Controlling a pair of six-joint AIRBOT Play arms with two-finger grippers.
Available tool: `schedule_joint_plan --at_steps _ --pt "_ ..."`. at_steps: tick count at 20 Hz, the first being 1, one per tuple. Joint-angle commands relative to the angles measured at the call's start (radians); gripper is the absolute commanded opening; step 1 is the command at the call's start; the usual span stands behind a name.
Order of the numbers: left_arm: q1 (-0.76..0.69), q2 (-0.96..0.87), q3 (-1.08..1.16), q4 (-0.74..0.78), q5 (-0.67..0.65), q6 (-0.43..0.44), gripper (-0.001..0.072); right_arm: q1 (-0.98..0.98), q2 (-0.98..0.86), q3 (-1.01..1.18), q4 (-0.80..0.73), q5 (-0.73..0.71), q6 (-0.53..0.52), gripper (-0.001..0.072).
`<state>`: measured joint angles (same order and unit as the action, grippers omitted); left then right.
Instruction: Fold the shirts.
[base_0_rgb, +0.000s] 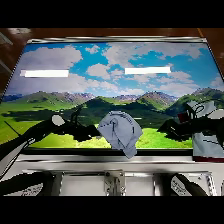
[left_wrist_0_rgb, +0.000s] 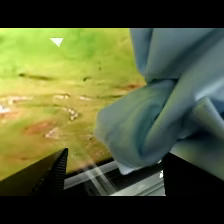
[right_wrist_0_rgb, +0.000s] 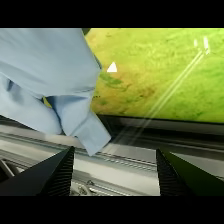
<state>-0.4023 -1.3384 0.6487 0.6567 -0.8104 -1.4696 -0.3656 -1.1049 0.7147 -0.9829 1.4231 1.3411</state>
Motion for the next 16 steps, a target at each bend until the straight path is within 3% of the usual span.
schedule_joint_plan --at_steps 1,2,3,4,8,14,16 --pt "-0.028 -0.065 0.009 -0.102 0.084 0.067 0.0527 0.002 -0.04 -0.006 0.011 0.021 0.019 0.0627" --pt "-0.028 -0.066 0.009 -0.116 0.095 0.067 0.0405 0.002 -0.047 -0.006 0.014 0.026 0.02 0.0627" --pt "-0.028 -0.066 0.009 -0.122 0.101 0.068 0.0149 0.002 -0.051 -0.008 0.018 0.022 0.02 0.0627" --pt "-0.028 -0.066 0.009 -0.126 0.1 0.086 0.0042 0.002 -0.055 -0.01 0.021 0.016 0.02 0.0627" --pt "-0.026 -0.06 0.009 -0.126 0.061 0.115 0.0041 0.013 -0.08 -0.047 0.079 -0.045 0.019 0.0627" --pt "0.003 -0.032 0.009 -0.126 0.008 0.142 0.0041 0.316 -0.207 -0.077 0.095 -0.24 -0.003 0.0627" --pt "0.005 -0.021 0.009 -0.126 0.006 0.142 0.0041 0.339 -0.247 -0.077 0.185 -0.291 0.004 0.0627"
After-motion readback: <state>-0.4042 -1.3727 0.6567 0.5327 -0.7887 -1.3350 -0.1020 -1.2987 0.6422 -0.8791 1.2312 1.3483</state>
